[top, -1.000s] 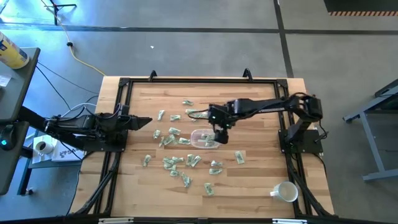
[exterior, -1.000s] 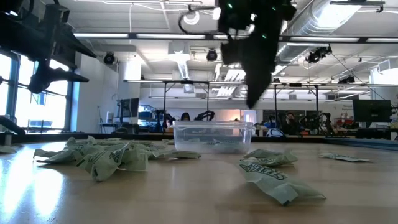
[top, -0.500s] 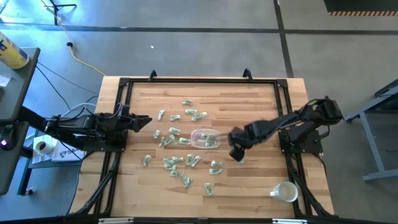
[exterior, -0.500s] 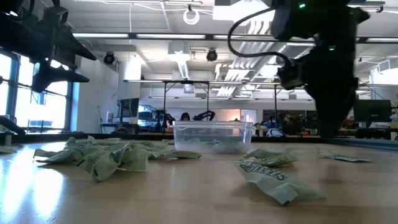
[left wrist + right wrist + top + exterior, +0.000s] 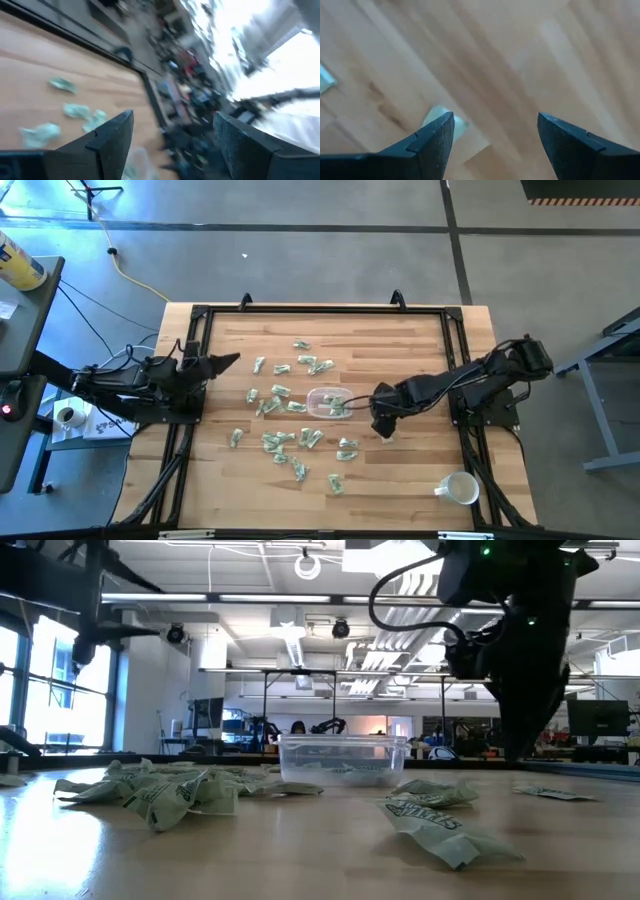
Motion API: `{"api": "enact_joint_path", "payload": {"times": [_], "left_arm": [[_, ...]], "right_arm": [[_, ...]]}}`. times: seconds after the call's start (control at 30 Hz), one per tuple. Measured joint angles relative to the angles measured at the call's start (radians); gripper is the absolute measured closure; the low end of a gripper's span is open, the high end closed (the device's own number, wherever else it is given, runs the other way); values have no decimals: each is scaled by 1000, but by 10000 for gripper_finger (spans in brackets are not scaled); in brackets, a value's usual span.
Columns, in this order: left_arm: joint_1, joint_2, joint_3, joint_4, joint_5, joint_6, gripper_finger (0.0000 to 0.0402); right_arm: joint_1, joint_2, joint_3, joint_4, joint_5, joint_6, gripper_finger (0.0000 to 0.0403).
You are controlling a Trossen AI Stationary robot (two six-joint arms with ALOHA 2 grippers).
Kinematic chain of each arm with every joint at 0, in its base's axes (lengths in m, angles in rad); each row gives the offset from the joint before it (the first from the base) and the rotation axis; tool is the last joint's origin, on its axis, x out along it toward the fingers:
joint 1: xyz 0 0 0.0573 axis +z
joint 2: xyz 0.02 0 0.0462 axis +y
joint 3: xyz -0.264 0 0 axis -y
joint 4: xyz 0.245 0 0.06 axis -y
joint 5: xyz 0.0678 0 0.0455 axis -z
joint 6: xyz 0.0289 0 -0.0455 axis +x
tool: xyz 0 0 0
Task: Pick and place Stevia / Truvia into bins
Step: Put the stevia packet into the transparent container
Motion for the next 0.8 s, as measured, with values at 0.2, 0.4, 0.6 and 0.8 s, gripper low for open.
{"api": "enact_joint_path", "payload": {"times": [0.2, 0.4, 0.6, 0.8], "left_arm": [[0, 136, 1, -30, -91, -84, 131], [0, 471, 83, -162, -26, -209, 165], [109, 829, 253, -369, 226, -297, 172], [317, 1071, 494, -513, 312, 18, 150]], "right_arm": [[-117, -88, 0, -68, 112, -112, 126], [-293, -219, 0, -101, 136, -261, 126], [-430, -286, 0, -102, 119, -349, 126], [-443, -289, 1, -109, 128, -414, 126]]}}
